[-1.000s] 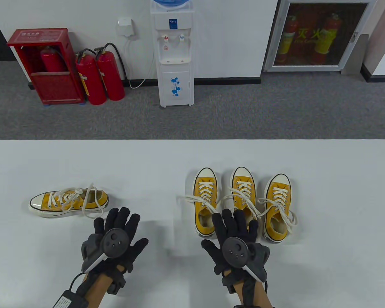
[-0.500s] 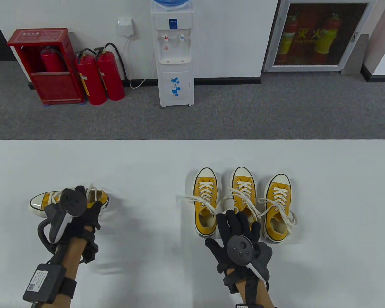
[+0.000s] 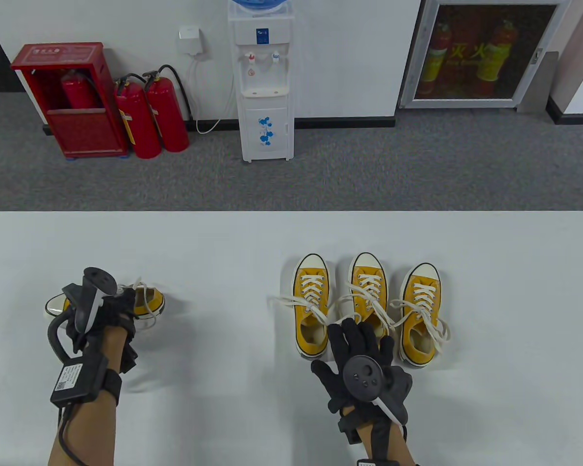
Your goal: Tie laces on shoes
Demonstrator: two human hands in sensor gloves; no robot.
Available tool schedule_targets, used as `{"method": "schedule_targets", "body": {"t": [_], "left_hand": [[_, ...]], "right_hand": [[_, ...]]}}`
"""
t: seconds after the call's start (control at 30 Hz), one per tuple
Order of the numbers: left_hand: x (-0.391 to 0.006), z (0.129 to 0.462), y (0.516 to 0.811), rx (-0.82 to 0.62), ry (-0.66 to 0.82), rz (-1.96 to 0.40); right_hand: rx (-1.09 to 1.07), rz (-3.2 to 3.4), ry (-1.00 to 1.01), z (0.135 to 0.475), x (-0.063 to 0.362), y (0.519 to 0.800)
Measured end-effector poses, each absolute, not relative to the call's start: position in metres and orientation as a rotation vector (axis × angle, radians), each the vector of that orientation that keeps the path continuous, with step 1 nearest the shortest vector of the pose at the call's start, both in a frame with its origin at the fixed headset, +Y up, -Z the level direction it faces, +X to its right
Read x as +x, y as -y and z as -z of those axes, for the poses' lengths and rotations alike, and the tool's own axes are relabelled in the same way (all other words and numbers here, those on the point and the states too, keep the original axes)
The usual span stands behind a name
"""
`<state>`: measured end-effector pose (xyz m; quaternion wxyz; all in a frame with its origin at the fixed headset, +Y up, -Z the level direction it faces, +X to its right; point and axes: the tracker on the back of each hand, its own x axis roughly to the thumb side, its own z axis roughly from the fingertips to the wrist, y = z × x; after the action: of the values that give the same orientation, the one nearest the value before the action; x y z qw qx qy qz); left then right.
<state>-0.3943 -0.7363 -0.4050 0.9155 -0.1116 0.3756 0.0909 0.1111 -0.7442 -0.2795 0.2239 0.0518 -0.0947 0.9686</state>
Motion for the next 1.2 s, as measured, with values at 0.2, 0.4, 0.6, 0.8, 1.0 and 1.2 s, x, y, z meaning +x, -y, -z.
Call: {"method": "schedule_targets", "body": {"t": [0.2, 0.4, 0.6, 0.8, 1.0, 1.2], "left_hand": [[-0.390, 0.413, 0.739, -0.215, -0.805, -0.196], [-0.389, 0.416, 0.739, -0.150, -0.792, -0.276], [-0.396, 0.408, 0.738, -0.104, -0.728, -0.425], [-0.389, 0.391, 0.717, 0.007, -0.547, -0.489], [-0.347, 0.367, 0.685, 0.081, -0.225, -0.440], [-0.295, 0.337, 0.682, 0.044, 0.129, -0.338]], "right_hand": [[0.143, -2.683, 0.251, 0.280, 0.110, 0.744], [0.138, -2.691, 0.248, 0.280, 0.109, 0.744], [0.130, -2.689, 0.238, 0.280, 0.109, 0.744], [0.116, -2.682, 0.238, 0.281, 0.111, 0.744], [0.110, -2.666, 0.249, 0.281, 0.114, 0.744], [0.116, -2.660, 0.260, 0.281, 0.114, 0.744]]}}
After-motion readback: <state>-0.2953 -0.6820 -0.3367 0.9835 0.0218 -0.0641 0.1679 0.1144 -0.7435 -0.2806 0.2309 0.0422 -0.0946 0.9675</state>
